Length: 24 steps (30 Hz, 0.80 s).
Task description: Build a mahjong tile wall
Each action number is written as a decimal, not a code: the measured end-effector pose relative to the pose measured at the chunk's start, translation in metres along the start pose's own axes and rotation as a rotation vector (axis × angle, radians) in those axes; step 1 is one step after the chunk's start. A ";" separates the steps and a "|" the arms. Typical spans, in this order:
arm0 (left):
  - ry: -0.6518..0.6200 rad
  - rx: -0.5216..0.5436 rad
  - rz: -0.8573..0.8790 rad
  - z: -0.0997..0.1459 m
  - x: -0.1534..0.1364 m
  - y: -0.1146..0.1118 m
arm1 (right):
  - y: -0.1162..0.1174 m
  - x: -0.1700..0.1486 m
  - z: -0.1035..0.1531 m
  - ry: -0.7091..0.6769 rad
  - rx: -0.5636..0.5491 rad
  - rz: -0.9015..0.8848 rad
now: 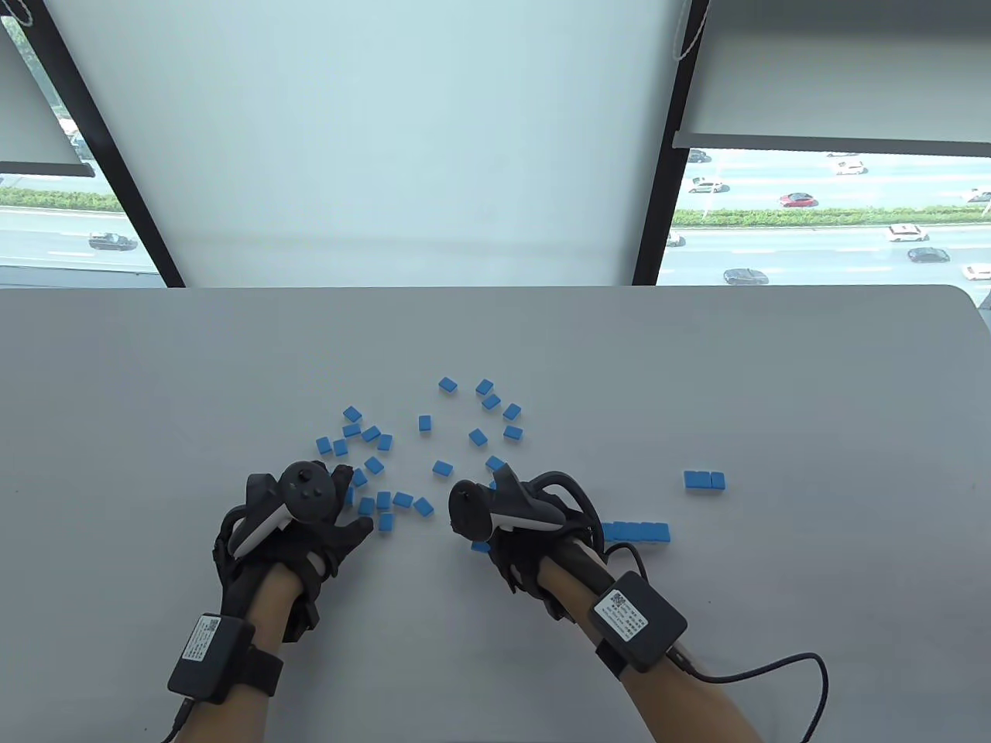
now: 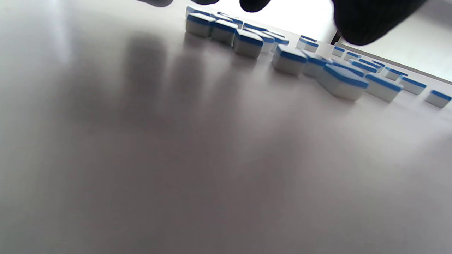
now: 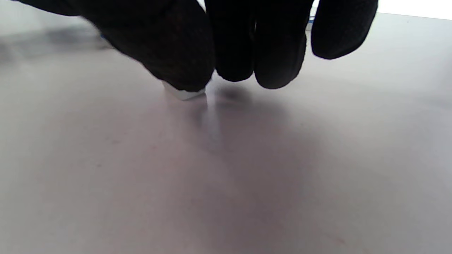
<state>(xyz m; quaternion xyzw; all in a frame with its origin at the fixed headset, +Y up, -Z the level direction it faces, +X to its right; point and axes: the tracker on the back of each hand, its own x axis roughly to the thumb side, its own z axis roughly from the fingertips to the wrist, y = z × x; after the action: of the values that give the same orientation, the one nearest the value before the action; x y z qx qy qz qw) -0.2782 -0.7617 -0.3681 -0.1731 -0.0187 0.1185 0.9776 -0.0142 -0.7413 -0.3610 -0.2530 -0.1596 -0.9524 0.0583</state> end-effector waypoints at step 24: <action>0.007 0.004 -0.003 0.000 -0.001 0.001 | -0.040 -0.055 0.018 0.115 -0.248 -0.092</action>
<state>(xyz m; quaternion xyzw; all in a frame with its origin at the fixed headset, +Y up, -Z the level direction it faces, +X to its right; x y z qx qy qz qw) -0.2791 -0.7615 -0.3685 -0.1715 -0.0153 0.1165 0.9782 0.0343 -0.6960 -0.3852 -0.1959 -0.0487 -0.9794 -0.0079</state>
